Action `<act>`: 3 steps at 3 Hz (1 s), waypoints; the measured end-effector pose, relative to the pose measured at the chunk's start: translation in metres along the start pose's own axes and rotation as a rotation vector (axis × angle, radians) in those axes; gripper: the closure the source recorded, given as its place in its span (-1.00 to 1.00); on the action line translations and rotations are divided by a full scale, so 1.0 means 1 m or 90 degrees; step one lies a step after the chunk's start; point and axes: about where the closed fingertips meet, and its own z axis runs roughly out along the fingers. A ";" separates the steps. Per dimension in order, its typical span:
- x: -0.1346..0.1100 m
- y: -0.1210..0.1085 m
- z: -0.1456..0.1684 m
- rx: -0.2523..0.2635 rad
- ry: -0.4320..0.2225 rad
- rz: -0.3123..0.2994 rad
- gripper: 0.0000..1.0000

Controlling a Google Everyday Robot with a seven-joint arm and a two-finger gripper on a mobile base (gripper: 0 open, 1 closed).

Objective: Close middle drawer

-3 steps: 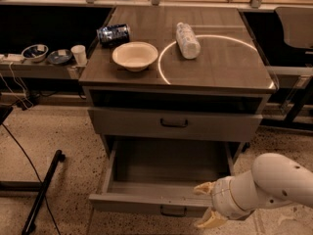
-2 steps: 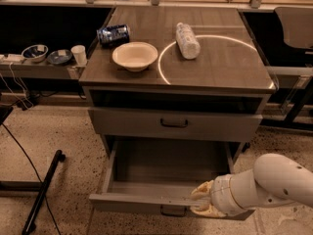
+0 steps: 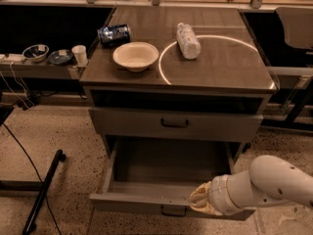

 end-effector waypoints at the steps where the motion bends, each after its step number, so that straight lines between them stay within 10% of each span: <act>1: 0.030 -0.001 0.033 0.029 -0.031 0.028 1.00; 3: 0.099 0.010 0.101 0.077 -0.102 0.041 1.00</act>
Offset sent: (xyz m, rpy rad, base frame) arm -0.0041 -0.0249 -0.1630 0.1944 -0.0765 -0.1634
